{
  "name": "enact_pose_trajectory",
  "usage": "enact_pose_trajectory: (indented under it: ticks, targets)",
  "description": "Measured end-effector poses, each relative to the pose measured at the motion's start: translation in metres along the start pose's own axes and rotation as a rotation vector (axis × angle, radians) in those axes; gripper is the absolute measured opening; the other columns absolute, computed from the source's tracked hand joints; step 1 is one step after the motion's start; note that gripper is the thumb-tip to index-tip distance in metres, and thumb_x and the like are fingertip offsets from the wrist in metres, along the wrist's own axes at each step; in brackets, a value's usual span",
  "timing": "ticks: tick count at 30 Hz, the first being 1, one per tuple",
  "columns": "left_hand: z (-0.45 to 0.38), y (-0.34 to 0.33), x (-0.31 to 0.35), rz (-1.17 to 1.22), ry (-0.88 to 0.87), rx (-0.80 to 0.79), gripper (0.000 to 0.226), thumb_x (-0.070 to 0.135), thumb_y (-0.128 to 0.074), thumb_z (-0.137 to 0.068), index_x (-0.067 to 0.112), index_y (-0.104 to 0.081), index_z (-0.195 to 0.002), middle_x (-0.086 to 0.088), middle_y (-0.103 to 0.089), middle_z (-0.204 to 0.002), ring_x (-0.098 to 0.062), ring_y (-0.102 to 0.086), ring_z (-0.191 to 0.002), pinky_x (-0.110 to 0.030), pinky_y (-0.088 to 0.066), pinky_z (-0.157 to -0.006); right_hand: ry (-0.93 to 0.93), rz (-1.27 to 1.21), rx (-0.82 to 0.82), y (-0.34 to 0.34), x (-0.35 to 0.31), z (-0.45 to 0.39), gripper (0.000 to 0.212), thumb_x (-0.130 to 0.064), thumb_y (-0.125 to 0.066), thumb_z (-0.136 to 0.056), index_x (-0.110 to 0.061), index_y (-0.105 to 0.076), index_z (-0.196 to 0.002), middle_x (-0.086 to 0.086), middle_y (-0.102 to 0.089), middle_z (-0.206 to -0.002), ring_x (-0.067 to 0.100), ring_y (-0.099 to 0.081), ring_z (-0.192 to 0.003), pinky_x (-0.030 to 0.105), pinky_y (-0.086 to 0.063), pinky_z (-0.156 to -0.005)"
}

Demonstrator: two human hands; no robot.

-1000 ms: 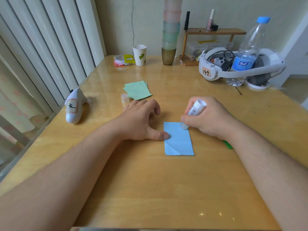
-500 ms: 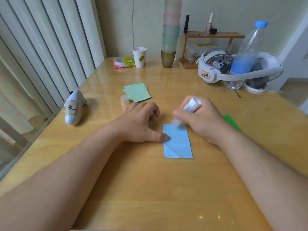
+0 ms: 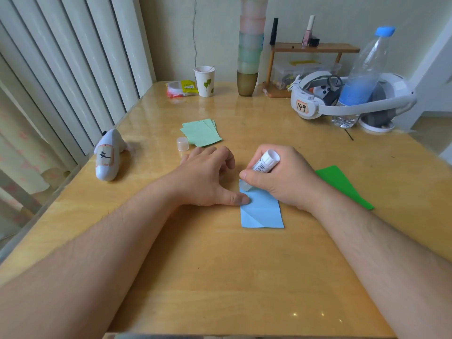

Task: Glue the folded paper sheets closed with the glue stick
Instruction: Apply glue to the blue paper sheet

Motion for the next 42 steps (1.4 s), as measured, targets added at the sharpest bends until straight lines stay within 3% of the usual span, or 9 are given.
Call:
enact_pose_trajectory:
  ticks: [6, 16, 21, 24, 30, 42]
  targets:
    - [0.001, 0.001, -0.001, 0.004, -0.001, -0.015, 0.079, 0.096, -0.059, -0.048, 0.044, -0.044, -0.105, 0.022, -0.048, -0.107, -0.015, -0.041, -0.108, -0.040, -0.039, -0.104, -0.047, 0.034, -0.020, 0.024, 0.005, 0.006, 0.021, -0.024, -0.086, -0.079, -0.017, -0.066, -0.074, -0.011, -0.059, -0.059, 0.006, -0.048, -0.057, 0.027, -0.040, -0.059]
    - [0.000, 0.001, -0.001, -0.005, 0.003, -0.012, 0.077, 0.094, -0.061, -0.050, 0.043, -0.045, -0.106, 0.021, -0.048, -0.107, -0.016, -0.040, -0.108, -0.040, -0.039, -0.103, -0.076, 0.083, 0.046, 0.031, 0.017, 0.001, 0.024, -0.028, -0.083, -0.078, -0.017, -0.062, -0.073, -0.008, -0.056, -0.056, 0.012, -0.046, -0.057, 0.033, -0.040, -0.059]
    - [0.000, 0.001, 0.000, -0.029, 0.005, -0.019, 0.076, 0.095, -0.060, -0.051, 0.044, -0.044, -0.105, 0.019, -0.048, -0.108, -0.016, -0.040, -0.108, -0.041, -0.039, -0.102, -0.068, -0.039, 0.112, 0.032, 0.015, 0.000, 0.021, -0.023, -0.082, -0.081, -0.015, -0.064, -0.075, -0.001, -0.060, -0.066, 0.013, -0.050, -0.064, 0.035, -0.042, -0.064]
    - [0.000, 0.001, 0.000, -0.032, 0.006, -0.025, 0.076, 0.095, -0.059, -0.051, 0.044, -0.044, -0.105, 0.019, -0.048, -0.108, -0.016, -0.040, -0.108, -0.041, -0.039, -0.102, -0.035, -0.120, 0.156, 0.026, 0.010, 0.000, 0.020, -0.021, -0.081, -0.084, -0.016, -0.064, -0.076, -0.006, -0.059, -0.065, 0.010, -0.051, -0.064, 0.032, -0.043, -0.062]
    - [0.001, 0.001, -0.002, -0.007, -0.011, -0.017, 0.082, 0.095, -0.059, -0.047, 0.043, -0.045, -0.108, 0.018, -0.048, -0.109, -0.015, -0.039, -0.109, -0.041, -0.039, -0.103, 0.009, -0.048, 0.103, 0.002, -0.001, 0.002, 0.029, -0.041, -0.083, -0.076, -0.019, -0.064, -0.073, -0.006, -0.064, -0.064, 0.011, -0.057, -0.064, 0.037, -0.049, -0.063]
    - [0.000, -0.001, -0.003, 0.004, -0.010, -0.006, 0.081, 0.094, -0.061, -0.046, 0.042, -0.047, -0.107, 0.016, -0.050, -0.110, -0.015, -0.039, -0.110, -0.041, -0.038, -0.103, 0.009, 0.073, 0.036, -0.003, -0.009, 0.004, 0.031, -0.037, -0.086, -0.078, -0.018, -0.063, -0.072, -0.011, -0.060, -0.059, 0.006, -0.050, -0.058, 0.026, -0.041, -0.055]
Point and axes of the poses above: each hand's wrist, its own z-axis away from the middle knuckle, its own y-axis out of the back of the hand, x = y × z, the point moved 1 cm from there along -z, towards the middle knuckle
